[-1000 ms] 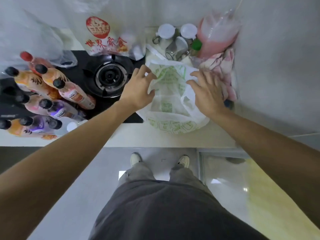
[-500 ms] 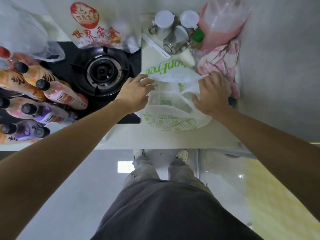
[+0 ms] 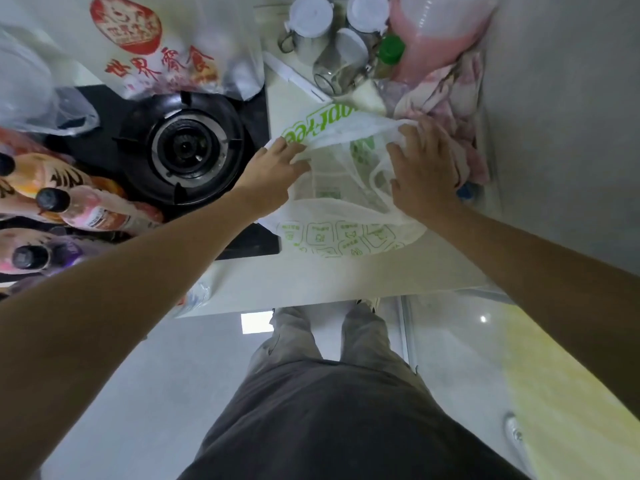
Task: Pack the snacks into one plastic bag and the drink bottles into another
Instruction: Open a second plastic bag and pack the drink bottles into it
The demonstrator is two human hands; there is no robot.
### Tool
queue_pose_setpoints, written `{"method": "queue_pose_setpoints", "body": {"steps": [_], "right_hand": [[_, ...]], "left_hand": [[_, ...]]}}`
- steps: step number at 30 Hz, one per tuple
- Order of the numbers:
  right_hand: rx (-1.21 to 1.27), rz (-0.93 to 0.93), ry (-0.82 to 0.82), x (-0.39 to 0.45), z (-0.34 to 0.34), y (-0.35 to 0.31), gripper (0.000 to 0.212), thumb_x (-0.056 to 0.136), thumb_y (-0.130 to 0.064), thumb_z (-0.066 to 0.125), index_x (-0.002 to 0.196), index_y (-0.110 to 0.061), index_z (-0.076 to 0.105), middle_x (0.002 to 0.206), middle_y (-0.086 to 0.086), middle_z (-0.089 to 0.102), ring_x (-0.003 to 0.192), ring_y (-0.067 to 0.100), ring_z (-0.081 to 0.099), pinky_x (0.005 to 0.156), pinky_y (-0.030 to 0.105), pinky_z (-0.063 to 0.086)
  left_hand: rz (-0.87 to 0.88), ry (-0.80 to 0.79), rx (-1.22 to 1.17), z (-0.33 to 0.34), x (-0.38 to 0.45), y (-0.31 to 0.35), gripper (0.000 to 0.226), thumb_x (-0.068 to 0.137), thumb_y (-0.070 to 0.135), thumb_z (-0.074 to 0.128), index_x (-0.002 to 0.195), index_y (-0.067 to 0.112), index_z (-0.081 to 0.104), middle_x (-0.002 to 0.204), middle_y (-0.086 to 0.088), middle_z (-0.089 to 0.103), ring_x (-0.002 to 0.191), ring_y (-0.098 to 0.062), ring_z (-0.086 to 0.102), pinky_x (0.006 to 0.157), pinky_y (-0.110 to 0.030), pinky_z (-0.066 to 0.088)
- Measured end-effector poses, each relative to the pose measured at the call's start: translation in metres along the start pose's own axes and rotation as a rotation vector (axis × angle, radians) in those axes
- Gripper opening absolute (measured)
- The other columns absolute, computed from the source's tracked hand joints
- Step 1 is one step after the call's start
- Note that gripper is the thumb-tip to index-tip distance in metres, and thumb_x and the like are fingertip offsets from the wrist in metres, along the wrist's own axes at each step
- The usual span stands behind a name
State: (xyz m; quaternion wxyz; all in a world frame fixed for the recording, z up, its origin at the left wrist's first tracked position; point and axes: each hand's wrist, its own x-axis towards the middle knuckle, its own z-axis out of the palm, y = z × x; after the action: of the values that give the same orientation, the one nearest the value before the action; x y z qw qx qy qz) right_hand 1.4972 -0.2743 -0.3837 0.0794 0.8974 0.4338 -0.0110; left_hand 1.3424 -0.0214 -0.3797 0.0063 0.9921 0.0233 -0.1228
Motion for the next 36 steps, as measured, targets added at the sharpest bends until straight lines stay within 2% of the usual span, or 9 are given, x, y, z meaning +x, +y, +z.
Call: {"method": "queue_pose_setpoints", "body": {"steps": [6,9,13,16,21,23,26,31,36], "right_hand": [[-0.005,-0.147,0.164,0.000,0.009,0.001,0.040,0.085,-0.002,0.050,0.124,-0.007,0.058,0.149,0.018,0.044,0.154,0.046,0.017,0.124,0.060,0.011],[0.014,-0.220,0.210,0.000,0.012,0.001,0.039,0.088,-0.001,0.043,0.121,-0.005,0.062,0.147,0.018,0.048,0.150,0.041,0.030,0.126,0.056,0.011],[0.074,-0.298,0.141,0.002,0.013,0.004,0.052,0.080,0.000,0.033,0.122,-0.004,0.063,0.130,0.014,0.059,0.131,0.042,0.048,0.123,0.058,0.021],[0.181,-0.289,0.071,0.000,0.017,0.007,0.050,0.075,-0.007,0.044,0.121,-0.005,0.064,0.118,0.012,0.062,0.124,0.039,0.051,0.123,0.057,0.022],[0.323,-0.289,0.045,-0.001,0.025,0.006,0.039,0.085,-0.037,0.057,0.102,-0.006,0.072,0.097,0.010,0.062,0.105,0.035,0.053,0.104,0.052,0.041],[0.333,-0.264,-0.005,-0.001,0.028,0.004,0.053,0.085,-0.059,0.057,0.099,-0.010,0.073,0.098,0.007,0.060,0.106,0.034,0.052,0.107,0.050,0.038],[0.249,-0.180,-0.250,0.001,0.024,-0.008,0.090,0.074,-0.089,0.041,0.124,-0.019,0.065,0.119,0.008,0.057,0.122,0.037,0.047,0.118,0.057,0.025],[0.194,-0.196,-0.279,0.001,0.016,-0.029,0.090,0.071,-0.080,0.064,0.137,-0.021,0.050,0.130,0.013,0.047,0.132,0.041,0.042,0.124,0.062,0.001],[0.190,-0.273,-0.269,-0.008,0.027,-0.022,0.083,0.069,-0.066,0.079,0.138,-0.036,0.044,0.138,0.009,0.044,0.133,0.041,0.043,0.120,0.067,0.011]], "left_hand": [[0.109,0.208,0.019,0.004,-0.002,-0.002,0.038,0.084,0.029,0.059,0.117,0.015,0.069,0.131,-0.010,0.057,0.119,-0.036,0.049,0.088,-0.046,0.041],[0.224,0.266,0.040,0.012,0.002,-0.010,0.028,0.088,0.013,0.060,0.114,0.015,0.069,0.137,-0.005,0.057,0.128,-0.034,0.048,0.101,-0.049,0.040],[0.299,0.101,-0.018,0.022,0.008,-0.019,0.057,0.081,-0.008,0.057,0.130,0.020,0.064,0.154,0.002,0.049,0.149,-0.028,0.035,0.120,-0.047,0.026],[0.192,-0.019,-0.033,0.021,0.009,-0.018,0.059,0.090,0.001,0.056,0.145,0.020,0.052,0.157,0.001,0.045,0.147,-0.026,0.038,0.119,-0.046,0.031],[0.014,-0.121,-0.004,0.020,0.005,-0.012,0.077,0.090,0.049,0.068,0.155,0.023,0.036,0.157,-0.002,0.039,0.138,-0.028,0.044,0.109,-0.046,0.040],[-0.011,-0.136,0.014,0.019,0.001,-0.009,0.089,0.082,0.061,0.070,0.155,0.025,0.034,0.157,-0.002,0.037,0.136,-0.029,0.045,0.109,-0.047,0.040],[-0.072,-0.146,0.017,0.015,-0.010,0.002,0.099,0.072,0.063,0.074,0.155,0.029,0.033,0.157,-0.005,0.036,0.132,-0.031,0.047,0.107,-0.046,0.039],[-0.164,-0.187,0.001,0.011,-0.034,0.028,0.111,0.062,0.070,0.072,0.155,0.034,0.024,0.148,-0.013,0.033,0.120,-0.035,0.048,0.097,-0.047,0.043],[-0.278,-0.253,0.007,0.013,-0.063,0.043,0.124,0.060,0.076,0.072,0.159,0.036,0.008,0.148,-0.015,0.027,0.118,-0.040,0.050,0.095,-0.049,0.044]]}}
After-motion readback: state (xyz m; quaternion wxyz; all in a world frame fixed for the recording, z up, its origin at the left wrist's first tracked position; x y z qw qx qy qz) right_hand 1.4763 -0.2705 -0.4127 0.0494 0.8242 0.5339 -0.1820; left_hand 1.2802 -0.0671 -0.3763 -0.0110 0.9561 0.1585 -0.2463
